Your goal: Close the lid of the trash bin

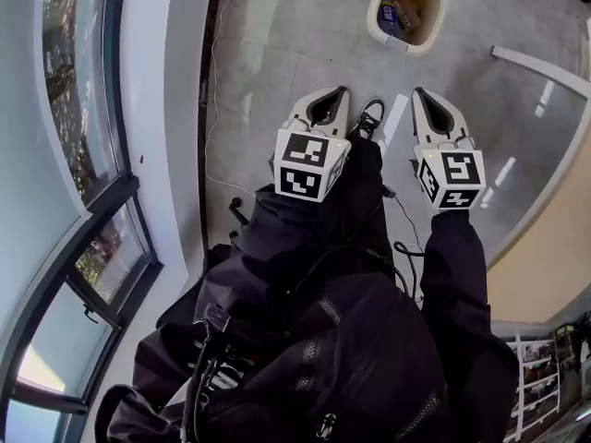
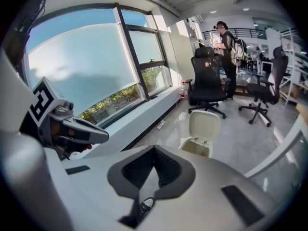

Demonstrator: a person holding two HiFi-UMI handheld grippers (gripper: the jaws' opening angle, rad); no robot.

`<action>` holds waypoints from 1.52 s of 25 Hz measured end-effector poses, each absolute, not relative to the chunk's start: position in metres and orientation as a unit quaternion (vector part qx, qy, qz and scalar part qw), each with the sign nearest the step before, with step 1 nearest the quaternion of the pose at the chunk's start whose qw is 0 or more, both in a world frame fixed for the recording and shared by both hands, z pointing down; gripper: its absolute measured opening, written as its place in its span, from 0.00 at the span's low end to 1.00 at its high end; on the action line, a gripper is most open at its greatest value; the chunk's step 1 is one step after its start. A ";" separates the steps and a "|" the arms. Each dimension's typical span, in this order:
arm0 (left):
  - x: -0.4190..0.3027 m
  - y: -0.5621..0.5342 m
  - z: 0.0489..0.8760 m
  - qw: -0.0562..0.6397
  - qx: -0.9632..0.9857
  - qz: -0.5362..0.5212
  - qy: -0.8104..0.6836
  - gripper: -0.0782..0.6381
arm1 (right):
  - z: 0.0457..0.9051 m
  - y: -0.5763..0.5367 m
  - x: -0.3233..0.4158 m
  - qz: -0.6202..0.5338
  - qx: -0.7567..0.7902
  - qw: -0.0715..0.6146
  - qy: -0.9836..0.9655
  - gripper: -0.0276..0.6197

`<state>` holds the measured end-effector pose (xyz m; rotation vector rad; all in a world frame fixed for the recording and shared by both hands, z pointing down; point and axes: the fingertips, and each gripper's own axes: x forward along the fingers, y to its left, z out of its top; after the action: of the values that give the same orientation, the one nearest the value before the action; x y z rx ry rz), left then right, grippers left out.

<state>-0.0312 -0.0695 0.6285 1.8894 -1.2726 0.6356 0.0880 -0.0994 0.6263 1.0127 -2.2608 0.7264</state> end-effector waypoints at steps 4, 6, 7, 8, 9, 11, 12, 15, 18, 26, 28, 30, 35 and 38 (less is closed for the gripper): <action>-0.039 -0.057 0.662 0.392 0.731 0.261 -0.494 0.11 | 0.666 -0.101 0.084 0.275 0.368 0.286 -0.841 0.05; -0.042 -0.049 0.675 0.400 0.726 0.264 -0.493 0.11 | 0.684 -0.100 0.081 0.277 0.361 0.290 -0.842 0.05; -0.042 -0.046 0.682 0.404 0.724 0.266 -0.492 0.11 | 0.693 -0.099 0.081 0.278 0.358 0.292 -0.842 0.05; -0.043 -0.043 0.689 0.407 0.721 0.267 -0.492 0.11 | 0.701 -0.100 0.080 0.278 0.354 0.294 -0.843 0.05; -0.043 -0.041 0.696 0.410 0.720 0.269 -0.492 0.11 | 0.709 -0.101 0.080 0.278 0.351 0.296 -0.844 0.05; -0.044 -0.038 0.706 0.415 0.716 0.271 -0.491 0.11 | 0.722 -0.106 0.077 0.276 0.346 0.300 -0.845 0.05; -0.044 -0.036 0.711 0.418 0.714 0.272 -0.491 0.11 | 0.727 -0.107 0.075 0.276 0.344 0.301 -0.846 0.05; -0.048 -0.030 0.726 0.427 0.708 0.275 -0.491 0.11 | 0.742 -0.110 0.068 0.277 0.338 0.304 -0.847 0.05; -0.049 -0.025 0.739 0.437 0.700 0.279 -0.491 0.11 | 0.755 -0.112 0.066 0.279 0.333 0.309 -0.846 0.05; -0.056 -0.026 0.751 0.449 0.692 0.281 -0.490 0.11 | 0.765 -0.146 0.080 0.257 0.333 0.337 -0.842 0.05; -0.055 -0.030 0.753 0.451 0.692 0.279 -0.490 0.11 | 0.764 -0.171 0.087 0.236 0.332 0.344 -0.846 0.05; -0.055 -0.032 0.755 0.454 0.691 0.277 -0.489 0.11 | 0.761 -0.199 0.093 0.211 0.331 0.350 -0.851 0.05; -0.055 -0.032 0.757 0.462 0.689 0.273 -0.487 0.11 | 0.746 -0.283 0.114 0.129 0.335 0.375 -0.854 0.05; -0.058 -0.034 0.759 0.465 0.687 0.268 -0.490 0.11 | 0.733 -0.337 0.123 0.074 0.342 0.391 -0.852 0.05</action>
<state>-0.0578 -0.0336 0.7590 1.6870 -1.2026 0.6587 0.1231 -0.3372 0.7329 0.8682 -2.1639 0.1885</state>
